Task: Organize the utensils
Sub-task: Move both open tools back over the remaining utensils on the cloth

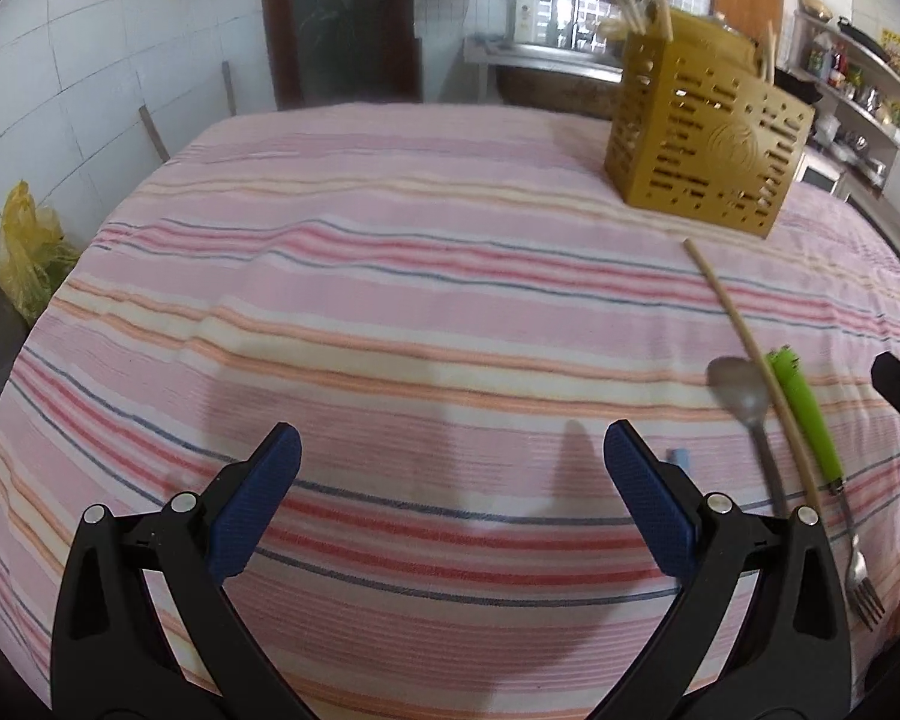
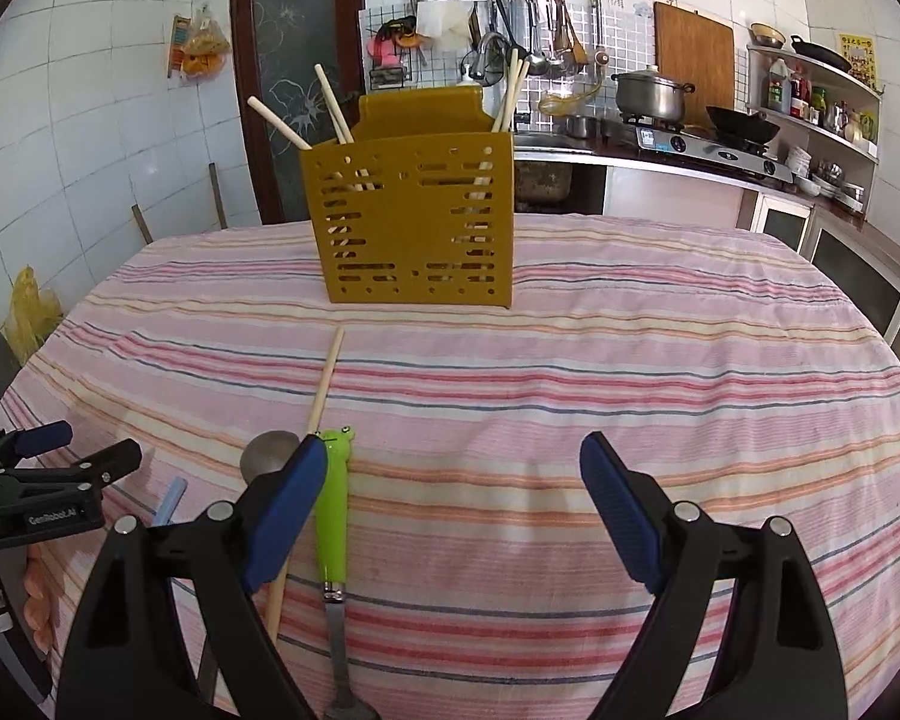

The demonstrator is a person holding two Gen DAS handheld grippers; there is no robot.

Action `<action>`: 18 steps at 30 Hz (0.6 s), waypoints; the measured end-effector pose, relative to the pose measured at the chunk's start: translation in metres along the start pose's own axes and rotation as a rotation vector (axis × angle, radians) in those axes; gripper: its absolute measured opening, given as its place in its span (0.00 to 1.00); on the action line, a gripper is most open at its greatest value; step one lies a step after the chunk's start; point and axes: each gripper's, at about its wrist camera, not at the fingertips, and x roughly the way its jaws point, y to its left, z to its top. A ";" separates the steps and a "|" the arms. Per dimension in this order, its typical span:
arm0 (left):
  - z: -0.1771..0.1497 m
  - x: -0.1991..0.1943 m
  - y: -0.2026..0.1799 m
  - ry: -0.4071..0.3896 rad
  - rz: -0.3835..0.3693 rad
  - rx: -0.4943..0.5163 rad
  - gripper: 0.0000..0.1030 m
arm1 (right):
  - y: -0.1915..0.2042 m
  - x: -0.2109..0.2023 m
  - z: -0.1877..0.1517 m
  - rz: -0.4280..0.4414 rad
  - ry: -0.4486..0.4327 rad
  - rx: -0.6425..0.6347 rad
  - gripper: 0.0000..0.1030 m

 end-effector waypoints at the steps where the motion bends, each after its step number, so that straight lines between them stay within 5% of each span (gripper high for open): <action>1: 0.000 0.000 -0.001 0.002 0.001 0.005 0.95 | 0.001 0.000 0.000 0.001 0.004 -0.002 0.82; 7: -0.001 -0.003 -0.008 0.010 0.025 0.049 0.95 | 0.009 0.001 0.003 -0.002 0.029 -0.019 0.82; 15: 0.000 -0.007 -0.011 0.048 -0.044 0.044 0.95 | 0.034 0.024 0.001 -0.029 0.140 -0.125 0.81; 18: -0.003 -0.011 -0.013 0.033 -0.038 0.058 0.95 | 0.040 0.039 0.000 -0.031 0.203 -0.147 0.71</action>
